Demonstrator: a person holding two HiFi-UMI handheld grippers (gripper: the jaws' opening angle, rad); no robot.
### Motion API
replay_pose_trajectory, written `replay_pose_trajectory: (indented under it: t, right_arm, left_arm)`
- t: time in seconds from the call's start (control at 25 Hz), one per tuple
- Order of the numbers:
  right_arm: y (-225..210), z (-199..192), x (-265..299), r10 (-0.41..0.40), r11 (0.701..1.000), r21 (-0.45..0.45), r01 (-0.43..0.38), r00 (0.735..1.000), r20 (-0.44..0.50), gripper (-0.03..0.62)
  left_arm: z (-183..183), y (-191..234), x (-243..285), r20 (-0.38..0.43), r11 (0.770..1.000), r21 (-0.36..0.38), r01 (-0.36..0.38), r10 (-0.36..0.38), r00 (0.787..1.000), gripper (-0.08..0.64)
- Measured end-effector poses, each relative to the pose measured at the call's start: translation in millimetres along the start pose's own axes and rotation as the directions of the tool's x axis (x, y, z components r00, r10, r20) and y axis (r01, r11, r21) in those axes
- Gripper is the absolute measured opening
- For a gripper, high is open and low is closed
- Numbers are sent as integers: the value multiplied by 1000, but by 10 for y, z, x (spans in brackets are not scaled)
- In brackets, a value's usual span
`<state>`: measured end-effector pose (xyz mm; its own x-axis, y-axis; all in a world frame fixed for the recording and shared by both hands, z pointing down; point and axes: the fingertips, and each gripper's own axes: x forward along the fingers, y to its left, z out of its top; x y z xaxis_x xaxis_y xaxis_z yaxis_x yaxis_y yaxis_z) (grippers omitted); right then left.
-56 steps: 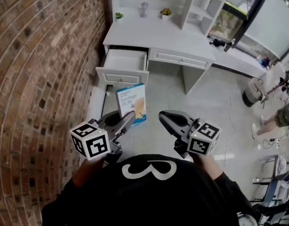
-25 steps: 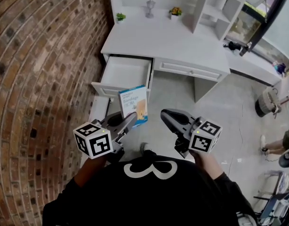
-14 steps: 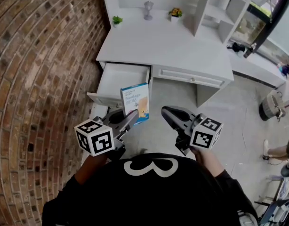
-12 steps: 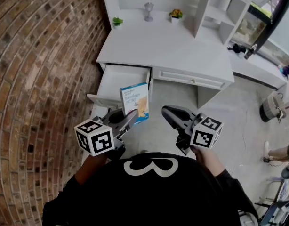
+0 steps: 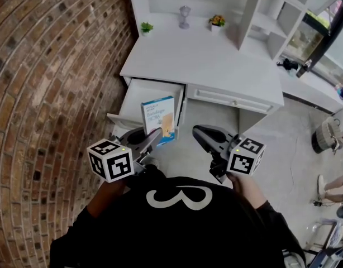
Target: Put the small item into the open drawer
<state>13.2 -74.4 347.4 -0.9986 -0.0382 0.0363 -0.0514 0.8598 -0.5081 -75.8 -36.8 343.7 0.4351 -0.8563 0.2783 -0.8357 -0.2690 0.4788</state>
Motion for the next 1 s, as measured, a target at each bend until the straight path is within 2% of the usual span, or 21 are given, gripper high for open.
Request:
replay_pose_trajectory:
  t: [0.32, 0.6, 0.76, 1.0]
  right_arm:
    - [-277, 66, 233, -32, 999, 27, 31, 999, 8, 9]
    - [-574, 132, 429, -93, 993, 71, 91, 995, 20, 9]
    - [-775, 193, 516, -131, 987, 96, 127, 991, 33, 9]
    - [-1058, 292, 575, -179, 976, 133, 170, 982, 65, 9]
  left_arm:
    - [90, 341, 180, -42, 1000, -4, 6, -6, 999, 63]
    - [162, 753, 482, -130, 999, -23, 35, -38, 991, 63]
    - [192, 957, 723, -199, 999, -13, 51, -52, 978, 63]
    - [101, 1294, 1087, -316, 999, 9, 42, -37, 948, 63]
